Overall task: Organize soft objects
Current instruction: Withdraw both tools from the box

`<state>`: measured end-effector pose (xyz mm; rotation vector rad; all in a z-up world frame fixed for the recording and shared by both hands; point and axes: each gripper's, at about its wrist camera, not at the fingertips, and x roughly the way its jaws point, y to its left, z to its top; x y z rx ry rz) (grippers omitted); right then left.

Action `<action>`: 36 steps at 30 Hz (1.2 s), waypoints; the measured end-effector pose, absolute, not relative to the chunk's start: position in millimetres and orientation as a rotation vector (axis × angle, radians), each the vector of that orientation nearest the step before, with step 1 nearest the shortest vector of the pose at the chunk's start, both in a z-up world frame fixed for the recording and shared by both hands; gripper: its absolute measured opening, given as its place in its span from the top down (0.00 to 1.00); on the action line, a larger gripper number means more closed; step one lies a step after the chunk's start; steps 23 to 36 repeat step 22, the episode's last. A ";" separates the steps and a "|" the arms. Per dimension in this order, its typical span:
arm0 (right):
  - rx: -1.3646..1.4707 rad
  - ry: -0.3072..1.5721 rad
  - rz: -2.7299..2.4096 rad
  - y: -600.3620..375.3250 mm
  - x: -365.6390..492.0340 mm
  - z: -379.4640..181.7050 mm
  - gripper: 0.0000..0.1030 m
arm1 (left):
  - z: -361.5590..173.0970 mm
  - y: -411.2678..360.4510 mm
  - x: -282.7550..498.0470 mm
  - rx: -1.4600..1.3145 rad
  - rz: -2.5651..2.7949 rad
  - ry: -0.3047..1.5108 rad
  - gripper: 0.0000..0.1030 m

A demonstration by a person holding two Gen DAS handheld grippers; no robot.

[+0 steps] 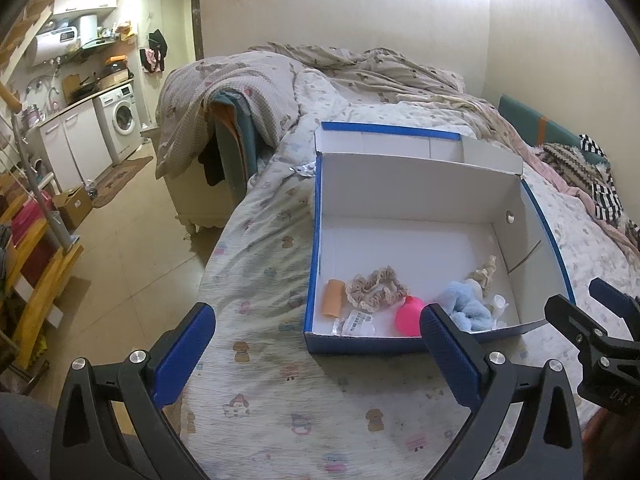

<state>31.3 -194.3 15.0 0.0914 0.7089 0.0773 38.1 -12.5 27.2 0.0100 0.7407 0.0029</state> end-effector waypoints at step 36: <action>0.090 0.709 0.076 -194.6 32.1 14.8 0.00 | 27.4 -14.5 36.3 0.014 -0.011 0.729 0.01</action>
